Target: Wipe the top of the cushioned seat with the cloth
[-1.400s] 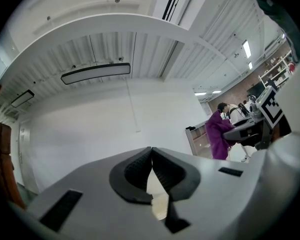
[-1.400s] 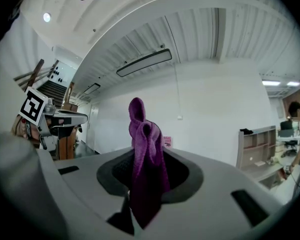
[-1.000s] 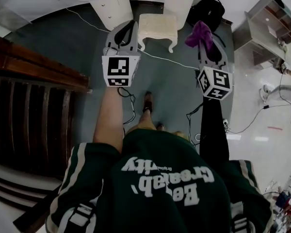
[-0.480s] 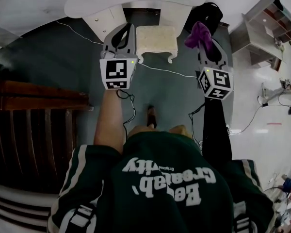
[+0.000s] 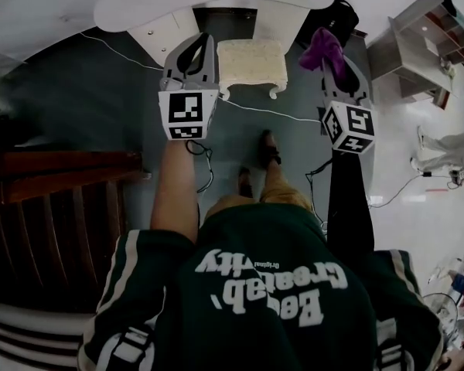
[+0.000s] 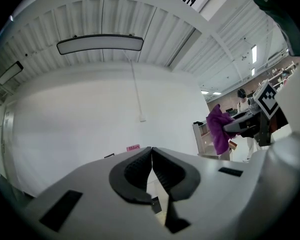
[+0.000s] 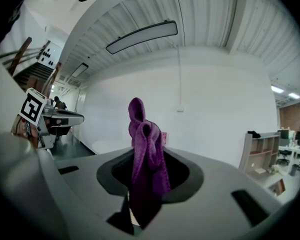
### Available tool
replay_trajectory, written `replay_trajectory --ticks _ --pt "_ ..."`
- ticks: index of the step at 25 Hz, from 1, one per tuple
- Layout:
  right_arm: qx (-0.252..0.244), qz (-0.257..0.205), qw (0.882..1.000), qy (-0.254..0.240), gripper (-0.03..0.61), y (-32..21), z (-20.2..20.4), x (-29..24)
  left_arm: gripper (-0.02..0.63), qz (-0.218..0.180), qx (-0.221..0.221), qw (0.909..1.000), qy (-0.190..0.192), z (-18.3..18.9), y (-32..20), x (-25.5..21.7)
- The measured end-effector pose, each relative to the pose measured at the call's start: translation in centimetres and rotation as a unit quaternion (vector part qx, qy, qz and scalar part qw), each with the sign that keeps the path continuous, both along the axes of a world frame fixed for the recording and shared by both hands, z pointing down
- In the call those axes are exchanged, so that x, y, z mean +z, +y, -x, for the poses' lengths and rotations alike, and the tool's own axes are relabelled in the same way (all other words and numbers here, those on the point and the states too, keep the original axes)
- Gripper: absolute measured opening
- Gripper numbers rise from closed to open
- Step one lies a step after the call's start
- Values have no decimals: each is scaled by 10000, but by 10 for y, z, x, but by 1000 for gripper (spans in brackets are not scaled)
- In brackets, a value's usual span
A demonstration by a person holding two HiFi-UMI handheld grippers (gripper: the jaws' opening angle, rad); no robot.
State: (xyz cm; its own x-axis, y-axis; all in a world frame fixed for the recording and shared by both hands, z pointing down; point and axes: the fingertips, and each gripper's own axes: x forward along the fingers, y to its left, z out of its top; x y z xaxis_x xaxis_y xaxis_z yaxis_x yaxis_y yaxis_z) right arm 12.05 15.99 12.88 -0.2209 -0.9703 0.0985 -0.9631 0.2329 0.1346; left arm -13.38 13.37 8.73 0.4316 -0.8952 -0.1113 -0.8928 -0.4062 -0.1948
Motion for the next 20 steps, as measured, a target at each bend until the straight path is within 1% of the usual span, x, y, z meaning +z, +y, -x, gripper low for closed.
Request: replay_trajectory --ticks 5,10,17,20 --pt "-41 10 9999 -132 115 -33 5 -3 17 15 -11 10000 36 4 -27 -2" --pt "-132 28 9997 -193 115 -76 9 4 17 67 -70 9999 29 6 -64 6" --pt "-382 30 9988 -289 115 -172 11 24 17 76 -174 9998 -61 -6 -145 25" --pt "-489 99 9981 -372 115 -214 11 32 17 81 -268 9996 -94 -12 -178 31"
